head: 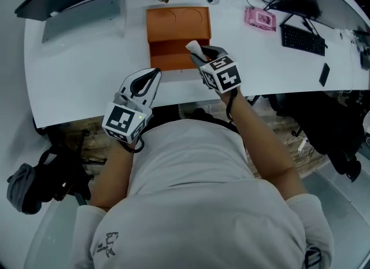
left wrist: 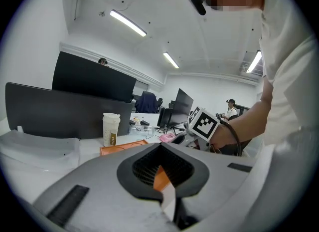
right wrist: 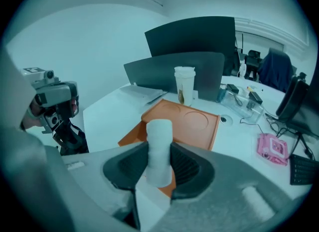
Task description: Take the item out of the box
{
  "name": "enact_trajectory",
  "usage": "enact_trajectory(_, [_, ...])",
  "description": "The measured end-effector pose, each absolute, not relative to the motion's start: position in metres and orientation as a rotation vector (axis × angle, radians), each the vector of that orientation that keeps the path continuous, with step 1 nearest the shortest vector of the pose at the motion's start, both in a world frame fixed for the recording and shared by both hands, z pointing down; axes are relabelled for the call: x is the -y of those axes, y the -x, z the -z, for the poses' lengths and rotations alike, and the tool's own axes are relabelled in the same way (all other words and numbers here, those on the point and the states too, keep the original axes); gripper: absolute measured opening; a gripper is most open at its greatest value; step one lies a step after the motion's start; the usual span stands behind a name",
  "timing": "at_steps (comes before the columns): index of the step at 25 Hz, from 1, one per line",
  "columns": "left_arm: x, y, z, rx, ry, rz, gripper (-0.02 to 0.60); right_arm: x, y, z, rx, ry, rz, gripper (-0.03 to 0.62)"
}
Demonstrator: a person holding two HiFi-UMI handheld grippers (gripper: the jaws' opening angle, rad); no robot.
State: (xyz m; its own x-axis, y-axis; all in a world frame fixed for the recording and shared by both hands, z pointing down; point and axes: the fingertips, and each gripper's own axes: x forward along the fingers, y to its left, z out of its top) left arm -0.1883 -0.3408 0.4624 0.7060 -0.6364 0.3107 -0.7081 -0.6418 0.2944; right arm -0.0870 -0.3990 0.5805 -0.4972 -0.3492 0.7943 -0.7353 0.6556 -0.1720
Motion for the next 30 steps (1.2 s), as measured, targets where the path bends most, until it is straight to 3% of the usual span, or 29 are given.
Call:
enact_trajectory(11, [0.28,0.138,-0.436,1.166,-2.518,-0.221,-0.002,0.346,0.042,-0.524,2.312,-0.778,-0.504,0.137])
enact_trajectory(30, [0.11,0.035,-0.368,1.412,-2.529,-0.221,-0.002,0.182,-0.094,-0.444,2.554,-0.69,-0.347,0.135])
